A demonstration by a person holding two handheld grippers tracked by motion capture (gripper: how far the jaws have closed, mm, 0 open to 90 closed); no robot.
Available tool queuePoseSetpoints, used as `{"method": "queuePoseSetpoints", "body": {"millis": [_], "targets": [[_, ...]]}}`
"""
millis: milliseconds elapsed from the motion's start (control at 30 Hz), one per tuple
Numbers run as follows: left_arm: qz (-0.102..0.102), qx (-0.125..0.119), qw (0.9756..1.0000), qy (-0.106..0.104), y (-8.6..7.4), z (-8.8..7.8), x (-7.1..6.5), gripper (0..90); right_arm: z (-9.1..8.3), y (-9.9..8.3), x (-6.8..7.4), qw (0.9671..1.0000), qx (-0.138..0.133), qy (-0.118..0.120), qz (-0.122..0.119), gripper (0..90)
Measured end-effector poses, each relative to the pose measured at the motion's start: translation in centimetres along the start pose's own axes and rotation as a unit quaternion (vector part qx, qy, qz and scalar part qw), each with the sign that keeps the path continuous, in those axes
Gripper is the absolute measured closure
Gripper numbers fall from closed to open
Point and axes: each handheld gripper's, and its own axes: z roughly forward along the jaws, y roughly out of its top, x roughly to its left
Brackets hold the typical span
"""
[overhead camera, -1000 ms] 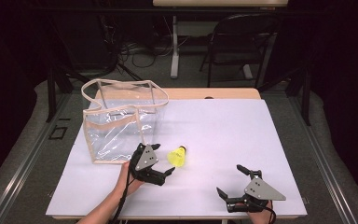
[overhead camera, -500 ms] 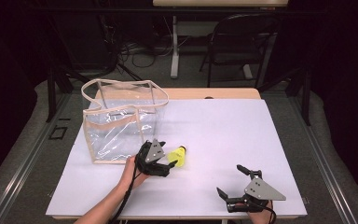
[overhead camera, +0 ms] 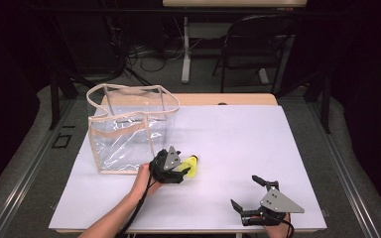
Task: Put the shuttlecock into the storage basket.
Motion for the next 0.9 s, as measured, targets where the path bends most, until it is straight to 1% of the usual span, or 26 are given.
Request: {"method": "queuePoseSetpoints", "body": {"millis": [167, 233, 400, 533, 767, 833, 900], "targets": [[-0.01, 0.007, 0.9999, 0.001, 0.1, 0.2, 0.4, 47.9, 0.0, 0.0, 0.0, 1.0, 0.002, 0.0, 0.0, 0.5], [-0.01, 0.012, 0.9999, 0.001, 0.1, 0.3, 0.5, 51.1, 0.0, 0.0, 0.0, 1.0, 0.002, 0.001, -0.001, 0.5], [-0.011, 0.015, 0.9998, -0.005, 0.0, 0.6, 0.4, 57.9, 0.0, 0.0, 0.0, 1.0, 0.003, 0.001, -0.002, 0.5], [-0.014, 0.017, 0.9997, -0.006, 0.0, 0.6, 0.4, 62.6, 0.1, 0.0, 0.0, 1.0, 0.004, 0.002, -0.003, 0.5], [-0.023, 0.019, 0.9995, -0.007, -0.2, 0.9, 0.5, 66.6, 0.1, 0.0, 0.0, 1.0, 0.005, 0.003, -0.004, 0.6], [-0.021, 0.022, 0.9995, -0.007, -0.2, 1.0, 0.4, 67.8, 0.1, 0.0, 0.1, 1.0, 0.005, 0.003, -0.004, 0.6], [-0.027, 0.022, 0.9994, -0.009, -0.3, 1.1, 0.4, 69.2, 0.1, 0.0, 0.1, 1.0, 0.005, 0.003, -0.004, 0.6]]}}
